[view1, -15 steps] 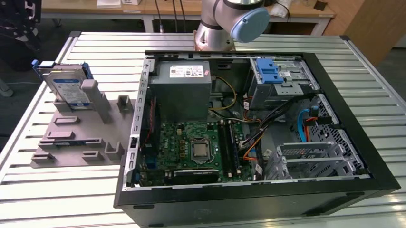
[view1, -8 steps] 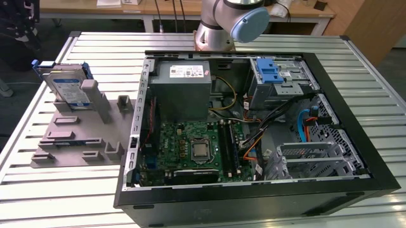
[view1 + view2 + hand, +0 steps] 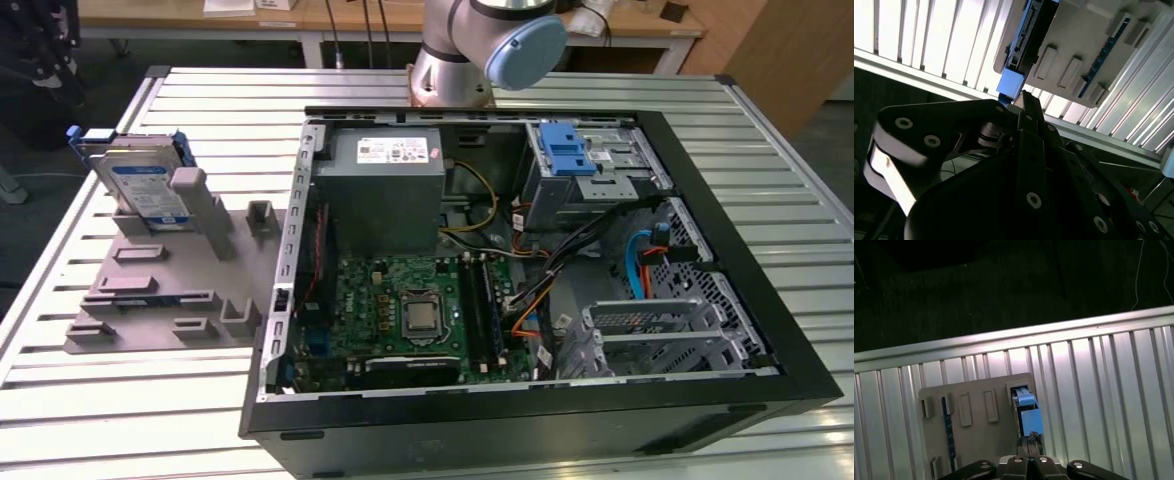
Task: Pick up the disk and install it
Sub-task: 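Pick up the disk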
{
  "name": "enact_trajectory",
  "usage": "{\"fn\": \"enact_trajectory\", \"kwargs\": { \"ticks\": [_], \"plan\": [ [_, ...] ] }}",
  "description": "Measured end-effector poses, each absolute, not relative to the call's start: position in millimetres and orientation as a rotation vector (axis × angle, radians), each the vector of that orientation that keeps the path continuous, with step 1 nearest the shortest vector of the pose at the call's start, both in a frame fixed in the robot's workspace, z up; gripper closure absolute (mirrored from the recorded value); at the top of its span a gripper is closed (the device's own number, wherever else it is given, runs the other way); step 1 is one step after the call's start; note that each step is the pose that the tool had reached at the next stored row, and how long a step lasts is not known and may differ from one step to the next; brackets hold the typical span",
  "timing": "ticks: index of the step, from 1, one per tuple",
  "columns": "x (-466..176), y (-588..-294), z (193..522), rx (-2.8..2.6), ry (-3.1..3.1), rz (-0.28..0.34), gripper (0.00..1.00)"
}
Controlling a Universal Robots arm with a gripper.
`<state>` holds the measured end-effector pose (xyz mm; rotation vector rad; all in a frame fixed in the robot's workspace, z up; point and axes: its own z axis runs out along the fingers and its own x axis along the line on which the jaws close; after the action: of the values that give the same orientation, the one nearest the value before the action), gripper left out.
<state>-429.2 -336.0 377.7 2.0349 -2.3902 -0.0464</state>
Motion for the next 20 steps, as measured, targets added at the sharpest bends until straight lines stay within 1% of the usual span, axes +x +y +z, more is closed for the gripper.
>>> {"fn": "enact_trajectory", "kwargs": {
  "ticks": [16, 18, 19, 20],
  "plan": [
    [-431.8, -336.0, 376.4, 2.067, -2.366, -0.042, 0.89],
    [-431.8, -336.0, 376.4, 2.067, -2.366, -0.042, 0.77],
    [-431.8, -336.0, 376.3, 2.067, -2.366, -0.042, 0.77],
    [-431.8, -336.0, 375.9, 2.067, -2.366, -0.042, 0.71]
  ]
}}
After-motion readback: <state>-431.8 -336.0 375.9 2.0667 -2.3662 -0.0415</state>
